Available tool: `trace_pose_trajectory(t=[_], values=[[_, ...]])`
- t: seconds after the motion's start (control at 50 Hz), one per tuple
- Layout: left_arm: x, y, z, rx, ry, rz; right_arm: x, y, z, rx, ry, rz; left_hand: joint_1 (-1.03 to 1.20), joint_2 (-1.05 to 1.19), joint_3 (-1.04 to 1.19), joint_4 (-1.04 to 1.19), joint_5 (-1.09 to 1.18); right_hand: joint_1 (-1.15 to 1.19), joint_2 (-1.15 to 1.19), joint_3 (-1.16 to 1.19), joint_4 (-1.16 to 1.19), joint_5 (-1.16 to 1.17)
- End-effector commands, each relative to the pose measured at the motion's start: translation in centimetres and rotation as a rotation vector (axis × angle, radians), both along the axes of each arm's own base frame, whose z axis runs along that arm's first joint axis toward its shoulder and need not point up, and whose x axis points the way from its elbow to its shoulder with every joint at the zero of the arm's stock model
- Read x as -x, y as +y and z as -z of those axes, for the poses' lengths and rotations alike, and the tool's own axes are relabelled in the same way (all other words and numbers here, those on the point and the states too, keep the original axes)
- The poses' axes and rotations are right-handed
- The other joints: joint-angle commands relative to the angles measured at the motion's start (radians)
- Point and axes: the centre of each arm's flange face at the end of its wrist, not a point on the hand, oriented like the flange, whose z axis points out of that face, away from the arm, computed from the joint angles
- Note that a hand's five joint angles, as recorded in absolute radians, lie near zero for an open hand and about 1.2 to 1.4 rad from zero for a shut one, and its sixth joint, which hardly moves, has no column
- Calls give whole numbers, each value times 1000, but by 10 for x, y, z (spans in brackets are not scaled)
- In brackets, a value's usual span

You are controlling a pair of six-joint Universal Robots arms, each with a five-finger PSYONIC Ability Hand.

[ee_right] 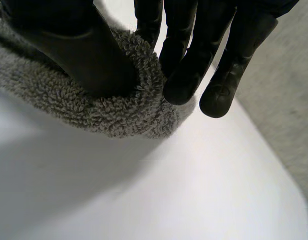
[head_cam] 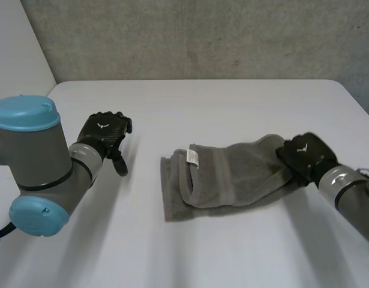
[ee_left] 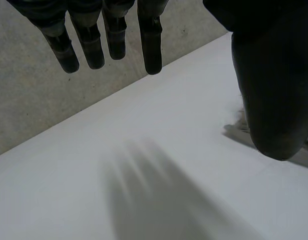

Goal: Fold the towel.

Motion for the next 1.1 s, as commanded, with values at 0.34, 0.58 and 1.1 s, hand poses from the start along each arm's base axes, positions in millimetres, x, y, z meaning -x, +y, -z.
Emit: trace_pose_trajectory(t=[0.34, 0.58, 1.1], values=[[2, -6, -27, 81, 37, -7, -177, 130, 27, 21, 21, -627, -17, -16, -16, -17, -12, 58, 96, 17, 15, 30], [8, -10, -39, 120, 54, 4, -154, 120, 1, 21, -26, -469, -17, -16, -16, -17, -12, -1121, -1083, -1162, -1164, -1149], [91, 50, -17, -88, 349, 179, -30, 16, -44, -230, -393, -4, -31, -31, -31, -31, -27, -1121, -1083, -1162, -1164, -1149]])
